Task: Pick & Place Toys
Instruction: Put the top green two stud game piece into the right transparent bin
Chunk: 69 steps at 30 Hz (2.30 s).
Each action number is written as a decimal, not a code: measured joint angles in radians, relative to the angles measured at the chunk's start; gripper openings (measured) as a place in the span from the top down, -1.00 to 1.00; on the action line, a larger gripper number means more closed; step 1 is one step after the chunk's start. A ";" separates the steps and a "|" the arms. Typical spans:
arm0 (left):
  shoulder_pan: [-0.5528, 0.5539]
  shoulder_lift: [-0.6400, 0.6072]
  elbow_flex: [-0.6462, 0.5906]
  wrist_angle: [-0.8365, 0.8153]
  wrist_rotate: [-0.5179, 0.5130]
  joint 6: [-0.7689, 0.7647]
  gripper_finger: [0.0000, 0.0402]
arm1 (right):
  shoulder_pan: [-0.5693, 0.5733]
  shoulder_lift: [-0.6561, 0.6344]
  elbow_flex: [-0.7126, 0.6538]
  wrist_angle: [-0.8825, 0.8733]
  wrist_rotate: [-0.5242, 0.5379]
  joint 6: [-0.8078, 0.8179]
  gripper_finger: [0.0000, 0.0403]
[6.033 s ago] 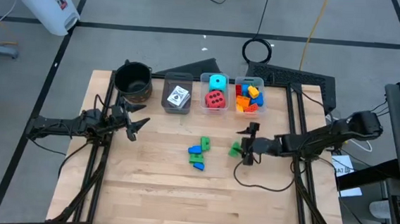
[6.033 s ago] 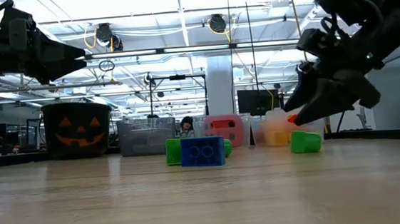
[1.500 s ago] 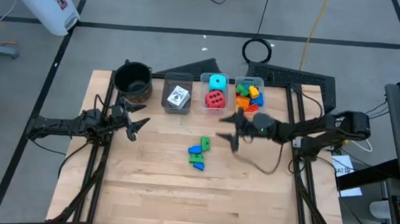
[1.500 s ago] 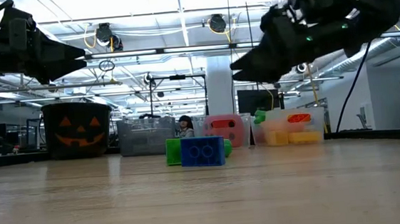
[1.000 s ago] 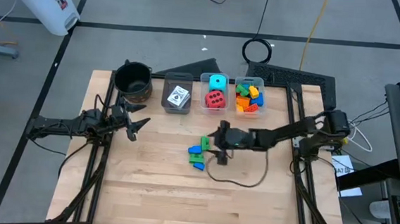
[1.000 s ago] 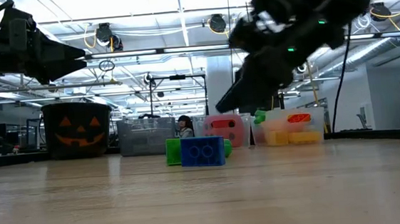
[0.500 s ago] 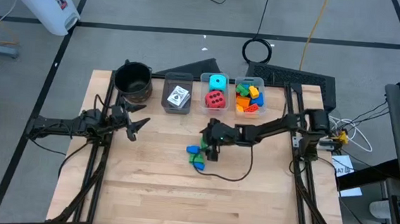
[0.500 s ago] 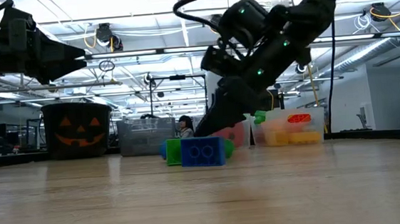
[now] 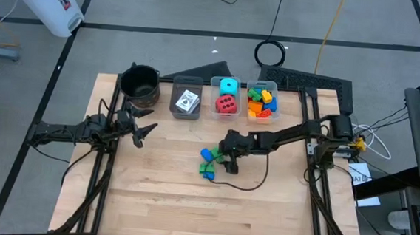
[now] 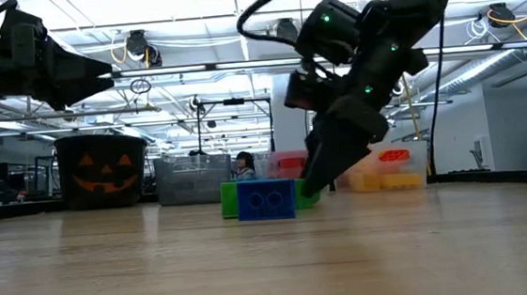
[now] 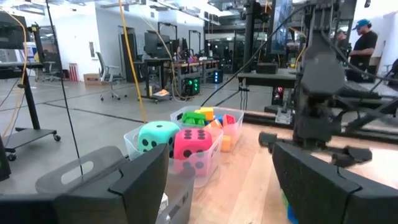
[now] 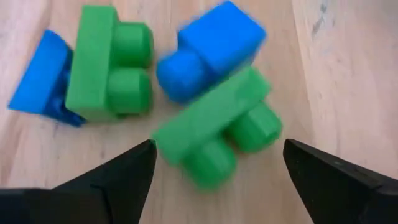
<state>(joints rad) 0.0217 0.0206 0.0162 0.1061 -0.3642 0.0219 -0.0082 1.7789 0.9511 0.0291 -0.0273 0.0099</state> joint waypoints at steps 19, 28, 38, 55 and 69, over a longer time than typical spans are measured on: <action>0.000 0.001 0.000 -0.004 -0.001 0.000 -0.45 | 0.000 -0.016 -0.003 0.095 0.080 0.397 -0.66; 0.000 0.001 0.000 -0.004 -0.001 0.000 -0.45 | 0.002 0.025 -0.002 0.160 0.182 0.419 -0.66; 0.000 0.001 0.000 -0.001 -0.001 0.000 -0.45 | 0.010 0.025 -0.002 0.175 0.116 0.416 -0.66; 0.000 0.001 0.000 0.001 -0.001 0.000 -0.45 | 0.017 -0.023 0.000 -0.052 0.066 0.160 -0.66; 0.000 0.001 0.000 0.000 -0.002 0.000 -0.45 | 0.019 0.054 -0.001 0.087 0.076 0.136 -0.66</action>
<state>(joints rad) 0.0217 0.0212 0.0162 0.1061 -0.3664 0.0221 0.0105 1.8332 0.9505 0.1166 0.0486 0.1456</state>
